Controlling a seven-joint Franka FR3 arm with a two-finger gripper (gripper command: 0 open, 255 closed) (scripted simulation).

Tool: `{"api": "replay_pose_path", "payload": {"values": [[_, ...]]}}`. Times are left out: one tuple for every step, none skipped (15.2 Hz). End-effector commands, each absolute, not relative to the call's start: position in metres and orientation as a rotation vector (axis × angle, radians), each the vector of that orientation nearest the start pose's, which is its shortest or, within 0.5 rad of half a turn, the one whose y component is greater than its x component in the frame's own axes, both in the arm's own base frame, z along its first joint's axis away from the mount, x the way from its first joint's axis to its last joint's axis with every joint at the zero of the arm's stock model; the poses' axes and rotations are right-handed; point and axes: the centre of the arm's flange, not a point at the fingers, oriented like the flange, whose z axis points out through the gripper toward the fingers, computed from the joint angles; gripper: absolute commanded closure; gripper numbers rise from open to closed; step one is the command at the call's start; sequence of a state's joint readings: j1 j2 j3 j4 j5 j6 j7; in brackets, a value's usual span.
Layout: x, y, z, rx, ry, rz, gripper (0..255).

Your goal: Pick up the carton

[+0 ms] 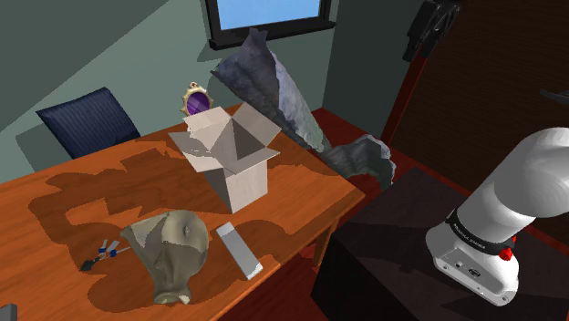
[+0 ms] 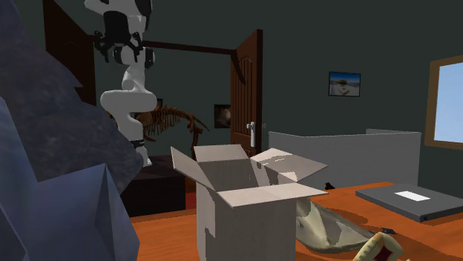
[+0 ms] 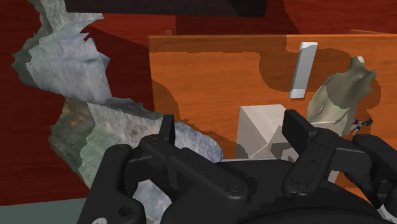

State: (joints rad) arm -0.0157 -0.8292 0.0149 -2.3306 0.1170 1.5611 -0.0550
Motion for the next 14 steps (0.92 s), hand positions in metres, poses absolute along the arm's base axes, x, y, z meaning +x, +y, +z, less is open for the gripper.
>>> {"api": "replay_pose_path", "payload": {"values": [[0.294,0.014,0.615,-3.035,-0.082,-0.095,0],[0.301,0.023,0.608,-3.037,-0.098,-0.105,0],[0.307,0.032,0.601,-3.039,-0.113,-0.115,0],[0.313,0.040,0.594,-3.041,-0.129,-0.124,0],[0.320,0.049,0.587,-3.043,-0.145,-0.134,0],[0.326,0.058,0.580,-3.045,-0.160,-0.144,0],[0.332,0.067,0.573,-3.047,-0.176,-0.154,0],[0.338,0.076,0.565,-3.048,-0.192,-0.163,0],[0.344,0.085,0.558,-3.050,-0.207,-0.173,0],[0.350,0.094,0.551,-3.051,-0.223,-0.183,0],[0.356,0.103,0.544,-3.053,-0.239,-0.193,0],[0.362,0.113,0.537,-3.054,-0.255,-0.203,0],[0.368,0.122,0.530,-3.055,-0.270,-0.212,0],[0.374,0.131,0.523,-3.056,-0.286,-0.222,0]]}}
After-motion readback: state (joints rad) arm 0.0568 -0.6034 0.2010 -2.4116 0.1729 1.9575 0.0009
